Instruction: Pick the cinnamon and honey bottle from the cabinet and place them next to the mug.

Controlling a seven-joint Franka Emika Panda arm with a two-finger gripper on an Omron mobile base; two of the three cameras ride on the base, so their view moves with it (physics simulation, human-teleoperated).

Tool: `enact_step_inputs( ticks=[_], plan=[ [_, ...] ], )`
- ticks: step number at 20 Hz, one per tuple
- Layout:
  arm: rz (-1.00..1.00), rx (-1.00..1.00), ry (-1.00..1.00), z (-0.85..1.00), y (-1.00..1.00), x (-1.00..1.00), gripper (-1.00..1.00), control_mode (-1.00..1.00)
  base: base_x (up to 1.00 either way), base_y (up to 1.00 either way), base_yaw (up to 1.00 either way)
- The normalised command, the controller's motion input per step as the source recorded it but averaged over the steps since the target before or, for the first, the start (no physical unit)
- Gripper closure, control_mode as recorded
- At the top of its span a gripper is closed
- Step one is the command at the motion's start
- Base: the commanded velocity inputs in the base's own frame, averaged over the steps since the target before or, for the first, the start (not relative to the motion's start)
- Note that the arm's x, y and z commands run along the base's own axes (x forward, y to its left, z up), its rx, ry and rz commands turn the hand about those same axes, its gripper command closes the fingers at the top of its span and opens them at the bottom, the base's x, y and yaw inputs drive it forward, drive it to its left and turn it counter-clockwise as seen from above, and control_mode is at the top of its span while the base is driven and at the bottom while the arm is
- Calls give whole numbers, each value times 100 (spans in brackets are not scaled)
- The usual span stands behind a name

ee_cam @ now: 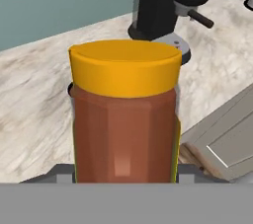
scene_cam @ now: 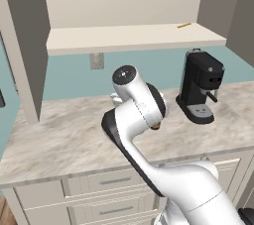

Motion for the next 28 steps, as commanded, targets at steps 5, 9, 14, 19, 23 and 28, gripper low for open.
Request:
enact_step_inputs(
  ticks=[5, 9, 14, 19, 23, 28],
  plan=[
    [0, 0, 4, -37, -6, 8, 100, -100, 0, 0, 0],
    [0, -1, 0, -34, 0, 0, 100, -100, 0, 0, 0],
    [0, -1, 0, -35, 0, 1, 100, -100, 0, 0, 0],
    [0, 0, 2, -35, 0, 13, 100, -100, 0, 0, 0],
    [0, -1, 3, -20, 0, 26, 100, -100, 0, 0, 0],
    [0, -4, 0, -1, 8, 41, 100, -100, 0, 0, 0]
  ],
)
